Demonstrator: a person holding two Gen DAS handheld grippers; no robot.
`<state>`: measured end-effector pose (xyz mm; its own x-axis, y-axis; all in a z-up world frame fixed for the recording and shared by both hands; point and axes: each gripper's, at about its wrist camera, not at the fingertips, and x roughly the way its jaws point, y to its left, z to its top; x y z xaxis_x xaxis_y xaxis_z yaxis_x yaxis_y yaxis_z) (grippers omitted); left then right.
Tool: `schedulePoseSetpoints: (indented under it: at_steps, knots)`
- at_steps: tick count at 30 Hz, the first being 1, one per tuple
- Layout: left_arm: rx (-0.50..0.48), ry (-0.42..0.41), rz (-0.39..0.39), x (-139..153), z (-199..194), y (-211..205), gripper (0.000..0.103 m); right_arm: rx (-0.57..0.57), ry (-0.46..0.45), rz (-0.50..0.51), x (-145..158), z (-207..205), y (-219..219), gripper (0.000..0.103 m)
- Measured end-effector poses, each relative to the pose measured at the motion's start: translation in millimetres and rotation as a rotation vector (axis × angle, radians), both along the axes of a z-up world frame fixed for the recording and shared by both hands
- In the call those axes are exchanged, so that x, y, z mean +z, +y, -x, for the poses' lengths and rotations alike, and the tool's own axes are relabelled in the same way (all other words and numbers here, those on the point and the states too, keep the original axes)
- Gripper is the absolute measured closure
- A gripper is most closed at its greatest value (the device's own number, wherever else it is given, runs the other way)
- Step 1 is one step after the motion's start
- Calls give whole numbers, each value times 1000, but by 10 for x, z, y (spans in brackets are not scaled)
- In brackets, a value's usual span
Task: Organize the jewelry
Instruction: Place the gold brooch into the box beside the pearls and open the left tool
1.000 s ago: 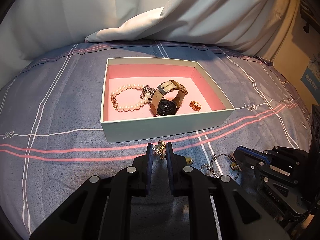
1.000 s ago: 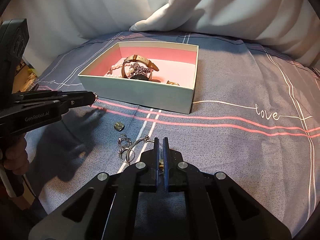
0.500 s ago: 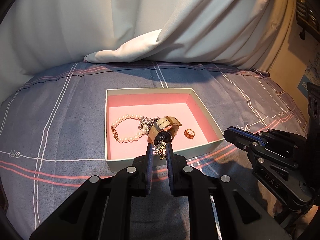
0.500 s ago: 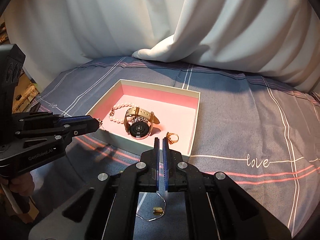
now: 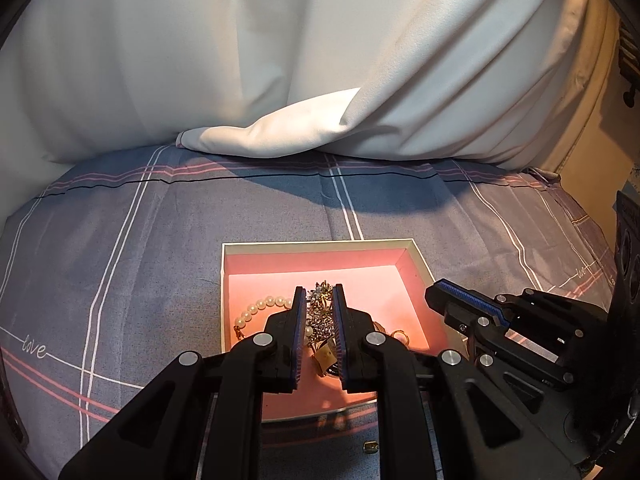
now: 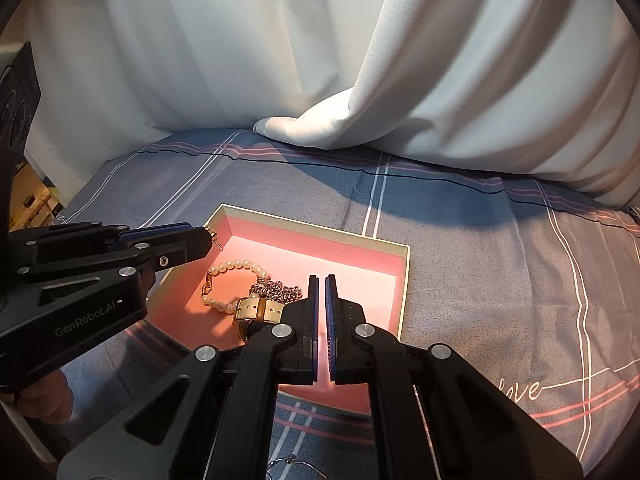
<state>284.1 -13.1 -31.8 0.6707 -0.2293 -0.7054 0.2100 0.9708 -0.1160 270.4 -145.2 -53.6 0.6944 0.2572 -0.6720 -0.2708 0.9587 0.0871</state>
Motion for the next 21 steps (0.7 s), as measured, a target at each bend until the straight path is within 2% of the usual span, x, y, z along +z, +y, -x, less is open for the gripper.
schedulePoseSetpoints:
  at_steps: [10,19,20,21]
  knots:
    - [10,52,-15,-179,-160,-28,90,-5,46,-1,-152,-125,-37,99]
    - [11,52,-40,-212,-175,-51,90,-6,59,11,-193,-144,-3,99]
    - [23,42,-51,-202,-166,-49,89,-10,62,12,-196,-141,-9,99]
    - [29,37,-57,-189,-158,-43,81,-10,71,11,-201,-142,-16,99]
